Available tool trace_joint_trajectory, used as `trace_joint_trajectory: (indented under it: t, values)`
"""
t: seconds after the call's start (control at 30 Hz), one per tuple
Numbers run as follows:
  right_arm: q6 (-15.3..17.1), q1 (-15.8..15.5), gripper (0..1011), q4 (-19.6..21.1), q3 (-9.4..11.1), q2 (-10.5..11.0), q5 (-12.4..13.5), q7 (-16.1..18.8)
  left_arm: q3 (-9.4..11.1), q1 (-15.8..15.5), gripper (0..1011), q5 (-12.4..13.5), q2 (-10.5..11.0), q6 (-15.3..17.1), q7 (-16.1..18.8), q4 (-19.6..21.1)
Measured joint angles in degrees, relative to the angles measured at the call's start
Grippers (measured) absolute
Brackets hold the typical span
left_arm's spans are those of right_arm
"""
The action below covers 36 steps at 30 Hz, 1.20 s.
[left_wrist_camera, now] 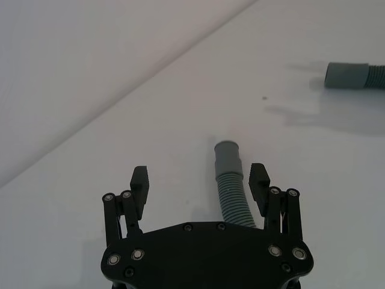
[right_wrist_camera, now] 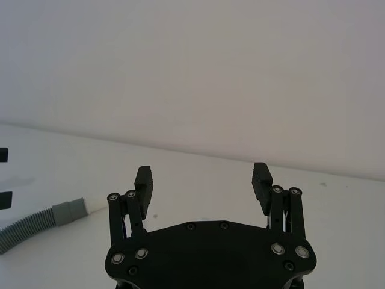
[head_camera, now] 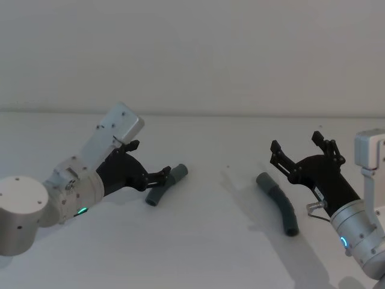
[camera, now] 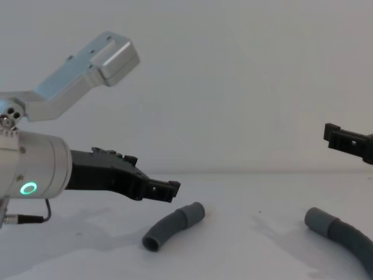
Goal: Use both hands to pick up one end of the pipe from the table, align the ends, and insert them.
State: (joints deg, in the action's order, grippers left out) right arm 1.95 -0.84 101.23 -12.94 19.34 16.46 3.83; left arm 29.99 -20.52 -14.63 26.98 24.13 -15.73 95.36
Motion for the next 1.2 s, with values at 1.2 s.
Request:
trace_joint_trajectory:
  t: [1.2]
  values:
    - [0.0, 0.0, 999, 0.0, 0.0, 0.0, 0.0, 0.0, 1.96, -6.32, 1001, 1.53, -5.49, 5.83, -2.97, -8.4]
